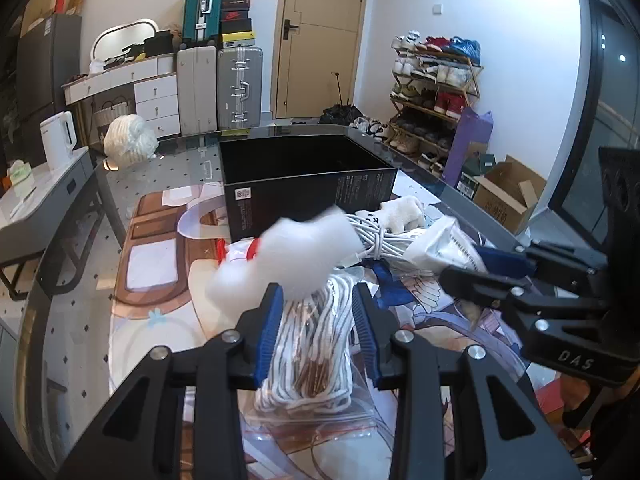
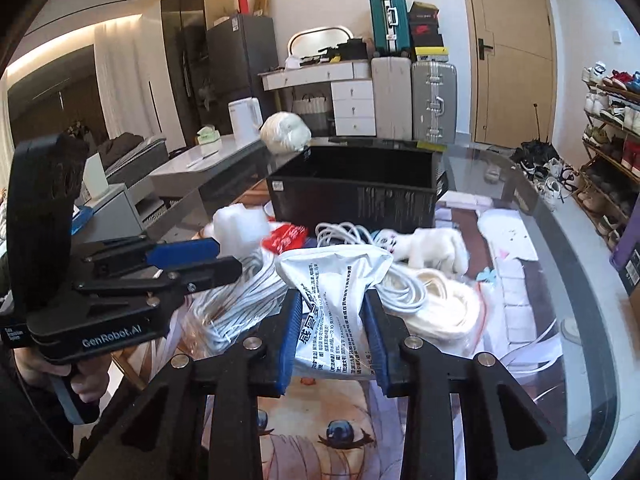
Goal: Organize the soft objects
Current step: 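Lift the bagged rope with the left gripper while the right gripper lifts the printed bag, then lower both held bags into the black box and open both grippers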
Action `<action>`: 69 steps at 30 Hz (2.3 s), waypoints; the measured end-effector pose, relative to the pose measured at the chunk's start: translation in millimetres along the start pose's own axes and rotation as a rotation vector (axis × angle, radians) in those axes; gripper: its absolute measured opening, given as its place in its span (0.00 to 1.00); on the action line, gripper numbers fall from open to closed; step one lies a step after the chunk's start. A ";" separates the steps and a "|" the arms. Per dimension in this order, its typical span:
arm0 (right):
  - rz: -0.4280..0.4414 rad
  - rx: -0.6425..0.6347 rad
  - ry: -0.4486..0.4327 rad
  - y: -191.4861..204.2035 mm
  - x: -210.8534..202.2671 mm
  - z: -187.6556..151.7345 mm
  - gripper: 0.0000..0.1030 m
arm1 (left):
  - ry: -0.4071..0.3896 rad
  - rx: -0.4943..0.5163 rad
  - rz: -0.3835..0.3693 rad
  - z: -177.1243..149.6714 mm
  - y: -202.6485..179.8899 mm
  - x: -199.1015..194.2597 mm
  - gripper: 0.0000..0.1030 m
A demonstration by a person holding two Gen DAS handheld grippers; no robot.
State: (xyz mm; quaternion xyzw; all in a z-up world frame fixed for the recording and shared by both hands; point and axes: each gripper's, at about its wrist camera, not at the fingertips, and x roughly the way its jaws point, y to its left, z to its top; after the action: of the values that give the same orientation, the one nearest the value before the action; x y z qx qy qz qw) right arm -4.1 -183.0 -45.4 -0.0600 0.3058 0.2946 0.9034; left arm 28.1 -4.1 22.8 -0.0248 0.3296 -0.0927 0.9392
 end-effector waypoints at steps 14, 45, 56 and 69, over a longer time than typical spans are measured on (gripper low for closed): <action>0.002 0.005 -0.003 -6.5 -0.6 -2.0 0.30 | 0.102 -0.033 -0.012 -18.7 8.0 23.6 0.61; 0.025 0.011 -0.068 -21.2 6.5 64.6 0.30 | -0.053 -0.061 0.015 65.4 35.8 13.1 0.36; 0.017 0.017 -0.080 -38.5 35.9 103.2 0.30 | -0.081 -0.044 0.018 105.4 45.1 35.1 0.36; 0.015 0.006 -0.028 -62.2 101.1 131.2 0.30 | -0.042 -0.036 0.019 130.6 52.0 97.1 0.36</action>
State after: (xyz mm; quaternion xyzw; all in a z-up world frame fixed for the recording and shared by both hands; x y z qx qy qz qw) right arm 163.8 -146.0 -3.5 -0.0508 0.2947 0.3014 0.9054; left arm 192.1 26.5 59.6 -0.0404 0.3115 -0.0771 0.9463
